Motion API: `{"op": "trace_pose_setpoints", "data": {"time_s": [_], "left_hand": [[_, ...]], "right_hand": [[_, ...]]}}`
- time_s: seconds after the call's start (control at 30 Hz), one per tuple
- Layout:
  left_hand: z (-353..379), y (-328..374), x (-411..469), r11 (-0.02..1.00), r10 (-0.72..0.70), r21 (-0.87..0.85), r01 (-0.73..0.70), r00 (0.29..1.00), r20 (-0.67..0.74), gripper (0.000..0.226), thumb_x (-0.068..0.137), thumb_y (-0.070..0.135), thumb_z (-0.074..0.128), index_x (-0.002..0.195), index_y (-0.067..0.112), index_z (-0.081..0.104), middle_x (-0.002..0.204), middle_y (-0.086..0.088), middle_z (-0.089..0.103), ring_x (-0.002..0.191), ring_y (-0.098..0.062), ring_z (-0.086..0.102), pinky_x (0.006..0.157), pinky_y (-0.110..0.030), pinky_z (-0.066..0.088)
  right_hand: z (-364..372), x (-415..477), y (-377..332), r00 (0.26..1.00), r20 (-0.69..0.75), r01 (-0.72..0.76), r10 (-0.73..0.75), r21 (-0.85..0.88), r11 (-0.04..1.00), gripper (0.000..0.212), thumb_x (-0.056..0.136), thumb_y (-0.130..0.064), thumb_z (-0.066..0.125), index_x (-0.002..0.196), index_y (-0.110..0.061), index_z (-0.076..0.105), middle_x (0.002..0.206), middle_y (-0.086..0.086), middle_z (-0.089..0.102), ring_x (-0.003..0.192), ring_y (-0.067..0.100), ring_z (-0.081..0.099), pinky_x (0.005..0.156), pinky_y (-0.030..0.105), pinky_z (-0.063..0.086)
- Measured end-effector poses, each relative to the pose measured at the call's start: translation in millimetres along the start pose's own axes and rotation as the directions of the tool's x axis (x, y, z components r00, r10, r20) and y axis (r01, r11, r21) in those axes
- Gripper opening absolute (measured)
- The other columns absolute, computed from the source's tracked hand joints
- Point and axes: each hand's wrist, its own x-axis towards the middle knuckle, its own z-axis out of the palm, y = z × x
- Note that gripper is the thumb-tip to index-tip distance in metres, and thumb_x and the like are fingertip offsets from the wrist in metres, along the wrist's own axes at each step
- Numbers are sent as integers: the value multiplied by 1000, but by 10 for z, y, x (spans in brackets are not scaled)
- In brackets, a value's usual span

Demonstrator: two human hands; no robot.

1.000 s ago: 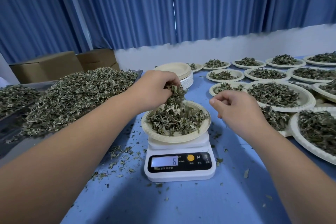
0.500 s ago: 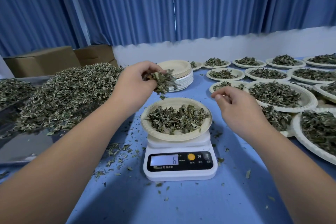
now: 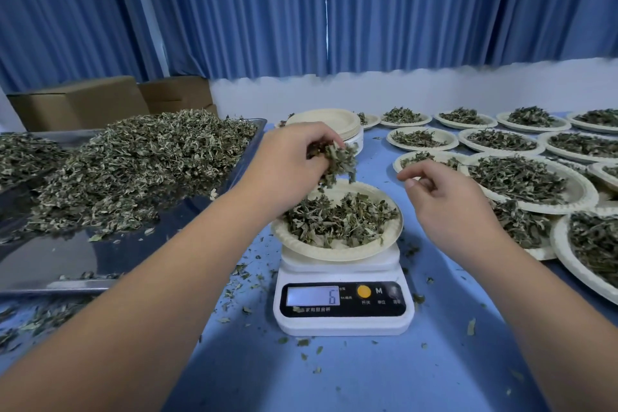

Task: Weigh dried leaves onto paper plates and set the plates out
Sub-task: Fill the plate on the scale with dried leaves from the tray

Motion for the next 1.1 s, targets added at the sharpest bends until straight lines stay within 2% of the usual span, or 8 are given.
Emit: {"op": "trace_pose_setpoints", "data": {"time_s": [0.13,0.27,0.4,0.53,0.63,0.83,0.93,1.1], "left_hand": [[39,-42,-16,998,34,55,-36,998,50,21,88,10,66,97,27,75,83,12,67,58,13,52,56,-5,37],[33,-74,-35,999,27,25,-27,1000,12,22,87,7,65,97,24,75,79,18,64,64,20,51,61,0,34],[-5,-95,-47,999,-2,-53,-1,998,-59,20,88,9,68,94,28,73,80,16,67,69,9,56,70,-6,41],[-151,-177,-109,989,-48,-149,24,987,-155,28,88,9,68,85,36,68,76,13,68,67,-2,58,62,-16,46],[-295,-295,-207,973,-110,-225,58,968,-226,24,88,10,68,89,34,68,84,7,71,75,-9,63,67,-22,50],[-463,-608,-461,945,-281,-255,206,910,-305,24,89,12,66,84,35,68,66,21,65,56,8,52,52,-4,39],[-486,-735,-547,941,-332,-167,294,894,-299,22,89,9,63,90,30,69,69,16,61,50,8,49,46,-5,35],[-514,-819,-558,925,-368,-214,313,876,-311,23,91,12,62,88,35,66,73,8,63,55,-5,53,43,-12,39]], "right_hand": [[3,-2,5,1000,9,5,-5,-3,1000,14,96,-14,52,94,-22,64,46,-17,47,41,4,39,42,15,28],[-15,-13,-15,1000,17,11,-10,-36,999,14,96,-15,53,96,-20,66,56,-10,47,43,1,43,50,25,31],[-28,-15,-25,1000,19,5,-4,-39,999,13,96,-16,54,95,-20,66,58,-8,49,43,3,42,49,25,31],[-28,-11,-22,1000,3,-14,14,6,1000,14,95,-15,54,90,-23,66,55,-9,47,42,2,42,40,14,32],[-25,-14,-25,1000,-3,-15,15,33,999,15,95,-14,55,89,-23,65,52,-9,45,40,4,40,39,13,31],[-35,-24,-67,1000,5,1,-1,-10,1000,18,92,-12,56,82,-26,62,63,-5,52,43,6,42,47,21,33],[-36,-23,-96,1000,-7,-1,1,-24,1000,19,90,-11,57,79,-26,59,66,-5,55,51,12,47,50,23,35],[-49,-37,-92,1000,-29,-4,3,-49,999,11,89,-11,60,84,-21,60,70,-6,56,53,11,46,52,22,34]]}}
